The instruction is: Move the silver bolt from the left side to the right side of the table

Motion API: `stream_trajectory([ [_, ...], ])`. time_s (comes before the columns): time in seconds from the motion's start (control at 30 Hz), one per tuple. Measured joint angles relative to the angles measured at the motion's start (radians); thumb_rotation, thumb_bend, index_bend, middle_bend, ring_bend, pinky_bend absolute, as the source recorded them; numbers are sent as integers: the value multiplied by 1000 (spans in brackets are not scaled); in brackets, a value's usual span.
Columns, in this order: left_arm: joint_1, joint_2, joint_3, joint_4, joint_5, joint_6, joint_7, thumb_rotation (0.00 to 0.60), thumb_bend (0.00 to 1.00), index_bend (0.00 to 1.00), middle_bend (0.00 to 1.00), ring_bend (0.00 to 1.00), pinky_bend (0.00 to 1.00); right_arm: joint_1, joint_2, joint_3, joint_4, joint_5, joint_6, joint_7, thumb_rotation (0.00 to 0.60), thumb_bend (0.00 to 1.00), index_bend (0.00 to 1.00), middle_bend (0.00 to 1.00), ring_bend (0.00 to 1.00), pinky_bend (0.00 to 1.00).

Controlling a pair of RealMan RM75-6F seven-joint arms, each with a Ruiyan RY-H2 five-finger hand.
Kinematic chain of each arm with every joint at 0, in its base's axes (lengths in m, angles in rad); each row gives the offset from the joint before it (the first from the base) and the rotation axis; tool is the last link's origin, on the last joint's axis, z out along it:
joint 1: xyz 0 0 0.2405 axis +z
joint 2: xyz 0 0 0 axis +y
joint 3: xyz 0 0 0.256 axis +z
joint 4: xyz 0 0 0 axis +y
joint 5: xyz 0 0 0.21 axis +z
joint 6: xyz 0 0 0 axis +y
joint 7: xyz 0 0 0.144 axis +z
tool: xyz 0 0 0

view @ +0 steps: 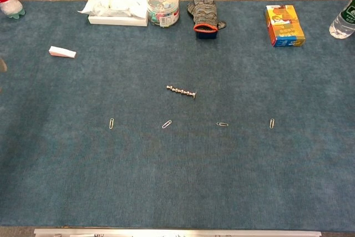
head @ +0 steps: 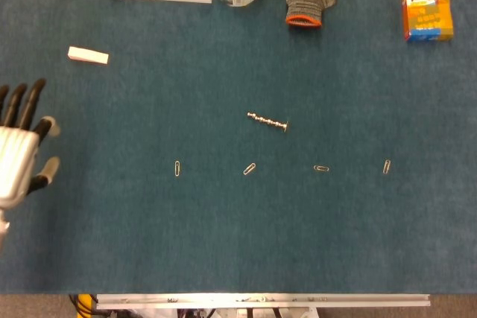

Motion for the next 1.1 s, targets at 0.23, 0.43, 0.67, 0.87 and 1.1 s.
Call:
stream_trajectory([
  [0.23, 78, -4, 4, 49, 64, 30, -23, 600, 279, 422, 0, 0, 18, -3, -15, 7, -12, 7, 30, -14, 600, 214, 174, 44, 58, 361],
  [0.43, 126, -19, -17, 103, 82, 39, -57, 600, 279, 423, 0, 0, 18, -2, -12, 3, -32, 2, 33, -41, 600, 214, 179, 45, 58, 361],
  [0.67, 172, -36, -24, 166, 122, 35, -117, 600, 279, 426, 0, 0, 18, 8, -11, 4, -62, 17, 14, -103, 600, 214, 185, 52, 58, 361],
  [0.87, 196, -31, -45, 188, 142, 33, -200, 600, 279, 442, 0, 0, 18, 23, -16, 7, -94, 33, -10, -159, 600, 214, 190, 54, 58, 361],
  [1.1, 210, -20, -58, 211, 167, 0, -258, 600, 279, 443, 0, 0, 18, 42, -34, 9, -115, 48, -34, -213, 600, 215, 204, 61, 58, 361],
])
